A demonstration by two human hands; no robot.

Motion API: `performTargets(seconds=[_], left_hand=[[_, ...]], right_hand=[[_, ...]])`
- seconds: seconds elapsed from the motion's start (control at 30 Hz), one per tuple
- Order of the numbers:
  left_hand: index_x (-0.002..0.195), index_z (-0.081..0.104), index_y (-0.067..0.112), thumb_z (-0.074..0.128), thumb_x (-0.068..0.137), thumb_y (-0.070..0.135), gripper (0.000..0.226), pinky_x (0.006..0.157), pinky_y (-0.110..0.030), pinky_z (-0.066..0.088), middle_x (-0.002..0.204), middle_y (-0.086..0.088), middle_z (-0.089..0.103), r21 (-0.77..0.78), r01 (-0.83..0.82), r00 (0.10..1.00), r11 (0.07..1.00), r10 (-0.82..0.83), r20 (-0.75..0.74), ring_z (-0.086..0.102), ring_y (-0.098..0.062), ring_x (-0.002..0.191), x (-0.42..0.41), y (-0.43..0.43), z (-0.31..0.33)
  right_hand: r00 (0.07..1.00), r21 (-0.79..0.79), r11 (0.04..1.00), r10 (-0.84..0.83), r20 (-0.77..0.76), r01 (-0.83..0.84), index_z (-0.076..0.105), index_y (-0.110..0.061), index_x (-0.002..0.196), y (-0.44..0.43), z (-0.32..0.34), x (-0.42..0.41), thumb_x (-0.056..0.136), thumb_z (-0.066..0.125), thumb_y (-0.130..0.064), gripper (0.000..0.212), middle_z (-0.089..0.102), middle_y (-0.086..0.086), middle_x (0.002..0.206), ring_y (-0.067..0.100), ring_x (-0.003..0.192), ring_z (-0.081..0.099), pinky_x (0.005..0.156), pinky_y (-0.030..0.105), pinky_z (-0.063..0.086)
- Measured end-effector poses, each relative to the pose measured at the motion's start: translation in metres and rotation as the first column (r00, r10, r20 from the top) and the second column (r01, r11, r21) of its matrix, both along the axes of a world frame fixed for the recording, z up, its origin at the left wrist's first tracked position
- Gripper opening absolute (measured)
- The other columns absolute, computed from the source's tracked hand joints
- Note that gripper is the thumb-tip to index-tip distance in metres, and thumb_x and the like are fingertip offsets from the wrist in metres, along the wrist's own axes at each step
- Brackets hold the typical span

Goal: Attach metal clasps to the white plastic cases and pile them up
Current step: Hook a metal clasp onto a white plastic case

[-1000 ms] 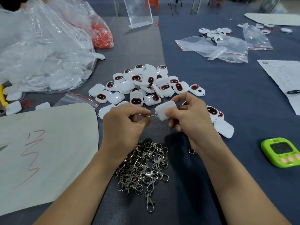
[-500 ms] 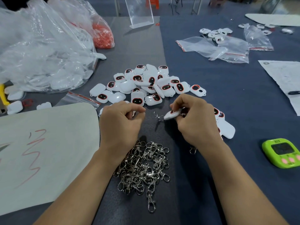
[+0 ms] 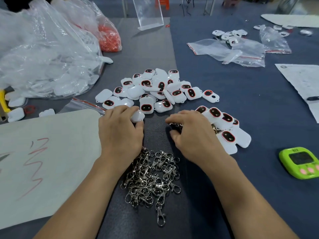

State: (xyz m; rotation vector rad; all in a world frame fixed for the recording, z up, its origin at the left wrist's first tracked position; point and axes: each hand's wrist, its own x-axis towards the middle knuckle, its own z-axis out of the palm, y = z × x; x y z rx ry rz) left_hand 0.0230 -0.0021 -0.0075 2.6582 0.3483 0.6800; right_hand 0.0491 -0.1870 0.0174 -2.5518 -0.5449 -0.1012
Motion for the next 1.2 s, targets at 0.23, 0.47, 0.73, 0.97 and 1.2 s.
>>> performTargets(seconds=[0.23,0.47,0.73,0.97,1.2], left_hand=[[0.097,0.076,0.026,0.059,0.099,0.030,0.017,0.079,-0.032,0.027,0.088,0.003,0.075,0.012,-0.003,0.990,1.000,0.001,0.143,0.063,-0.027,0.085,-0.002,-0.001,0.006],[0.095,0.081,0.036,0.075,0.090,0.034,0.008,0.068,-0.005,0.045,0.075,0.029,0.072,-0.513,0.227,0.960,0.828,-0.102,0.260,0.068,0.006,0.073,-0.006,-0.009,0.016],[0.083,0.081,0.043,0.074,0.083,0.024,0.020,0.054,-0.015,0.049,0.072,0.008,0.077,-0.740,0.364,0.931,0.565,-0.250,0.267,0.069,-0.007,0.058,-0.009,-0.013,0.022],[0.077,0.070,0.057,0.063,0.060,0.043,0.023,0.062,-0.019,0.044,0.070,0.039,0.062,-0.152,0.200,0.935,0.968,-0.235,-0.267,0.061,0.009,0.069,-0.017,0.016,0.036],[0.084,0.068,0.049,0.074,0.063,0.039,0.024,0.072,-0.034,0.052,0.086,0.023,0.062,-0.229,0.398,0.775,0.888,-0.459,-0.435,0.057,-0.003,0.076,-0.022,0.025,0.037]], right_hand=[[0.968,-0.176,0.952,-0.241,0.066,0.249,0.079,-0.028,0.089,-0.015,0.009,0.009,0.084,0.062,-0.003,0.031,0.074,-0.004,0.093,0.018,0.100,0.061,0.124,0.031,0.012],[0.990,0.310,0.944,-0.133,0.050,0.111,0.074,-0.029,0.121,0.003,0.004,-0.005,0.090,0.069,-0.011,0.036,0.071,-0.014,0.121,0.002,0.113,0.060,0.103,0.011,0.036],[0.971,0.585,0.808,0.075,-0.226,0.074,0.076,-0.029,0.105,0.018,-0.002,-0.010,0.087,0.076,-0.014,0.023,0.077,-0.011,0.085,0.009,0.078,0.071,0.073,0.032,0.059],[0.968,0.449,0.881,-0.032,-0.251,0.146,0.071,-0.028,0.095,0.014,-0.010,-0.001,0.090,0.070,-0.017,0.012,0.069,-0.013,0.076,0.003,0.066,0.058,0.064,0.025,0.048],[0.965,0.447,0.882,-0.030,-0.262,0.149,0.067,-0.027,0.097,0.014,-0.010,0.002,0.092,0.066,-0.015,0.013,0.061,-0.016,0.072,0.003,0.066,0.054,0.064,0.024,0.039]])
